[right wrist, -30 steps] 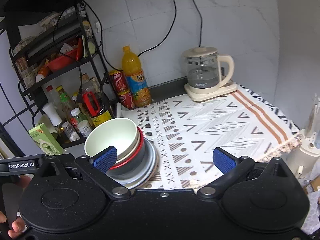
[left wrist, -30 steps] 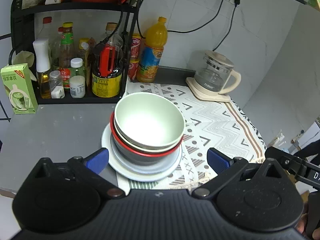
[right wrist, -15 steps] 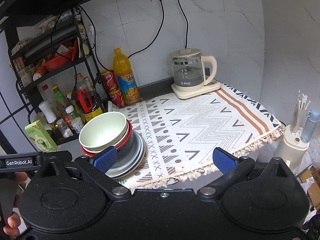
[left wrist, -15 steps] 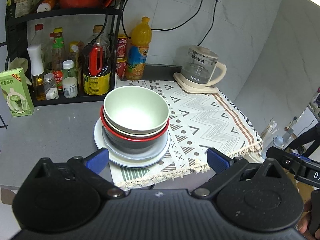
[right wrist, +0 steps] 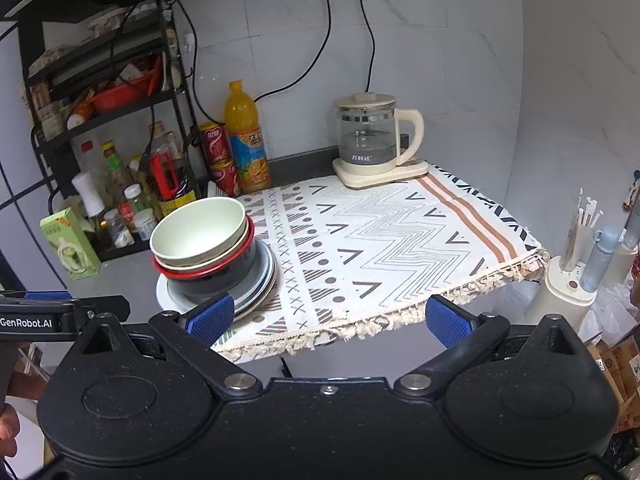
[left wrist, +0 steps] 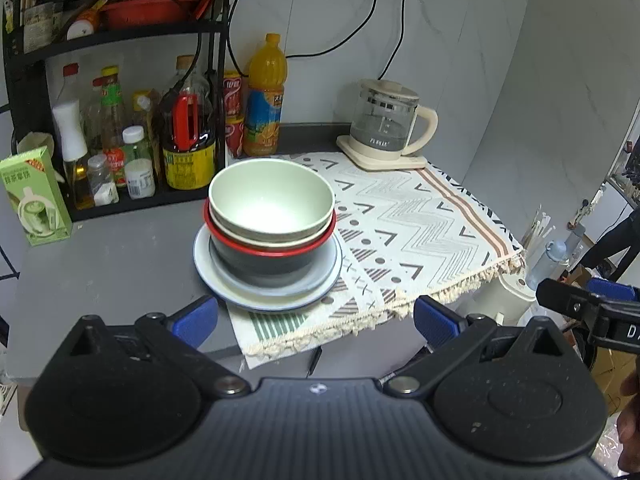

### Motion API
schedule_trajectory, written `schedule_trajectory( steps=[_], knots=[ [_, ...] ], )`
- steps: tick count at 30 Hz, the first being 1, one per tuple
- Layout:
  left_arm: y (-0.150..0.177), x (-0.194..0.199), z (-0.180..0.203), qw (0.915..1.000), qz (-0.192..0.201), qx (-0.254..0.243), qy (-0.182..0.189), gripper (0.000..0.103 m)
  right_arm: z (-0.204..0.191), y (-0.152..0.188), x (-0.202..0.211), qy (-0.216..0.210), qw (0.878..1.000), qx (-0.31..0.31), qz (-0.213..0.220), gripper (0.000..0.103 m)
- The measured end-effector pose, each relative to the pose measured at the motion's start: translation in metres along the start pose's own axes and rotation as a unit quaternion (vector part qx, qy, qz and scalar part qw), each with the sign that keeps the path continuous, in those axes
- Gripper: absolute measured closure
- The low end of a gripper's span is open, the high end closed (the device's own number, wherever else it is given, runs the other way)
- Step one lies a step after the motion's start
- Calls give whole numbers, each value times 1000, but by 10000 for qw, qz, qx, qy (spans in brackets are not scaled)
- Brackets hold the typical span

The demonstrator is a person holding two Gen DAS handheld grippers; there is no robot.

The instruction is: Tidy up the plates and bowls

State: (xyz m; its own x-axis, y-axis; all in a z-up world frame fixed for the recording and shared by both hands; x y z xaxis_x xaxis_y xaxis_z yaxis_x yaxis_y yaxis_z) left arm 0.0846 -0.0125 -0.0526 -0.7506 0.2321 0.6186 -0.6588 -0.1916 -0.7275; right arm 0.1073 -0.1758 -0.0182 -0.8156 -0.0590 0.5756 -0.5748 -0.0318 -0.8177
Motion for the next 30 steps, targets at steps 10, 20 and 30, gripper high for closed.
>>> schedule_trajectory(
  steps=[10,20,30],
  knots=[
    [16,6,-9,9999,-60,107,-111,0,-5,12,5,-162,9997,116,-154,0],
    [17,10,-10,9998,10,75,-178,0,-3,18,6,-213,9994,122,-225,0],
    [18,10,-6,9998,1,132,-154,0,-2,20,5,-193,9994,190,-221,0]
  ],
)
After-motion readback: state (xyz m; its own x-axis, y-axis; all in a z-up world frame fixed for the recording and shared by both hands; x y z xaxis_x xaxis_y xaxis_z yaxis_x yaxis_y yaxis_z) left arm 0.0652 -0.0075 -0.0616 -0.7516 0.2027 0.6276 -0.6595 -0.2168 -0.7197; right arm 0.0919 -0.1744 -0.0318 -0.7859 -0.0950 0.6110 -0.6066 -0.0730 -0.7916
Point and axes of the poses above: each gripper's, at about its wrist camera, not at the fingertips, and x roughly against the way its jaws point, z to its right, y to its underside, the point moved 9 cm from there along -x, roughly the way its jaws point, and after that the axes turned 14 degrees about y, right-handed, at the moved point
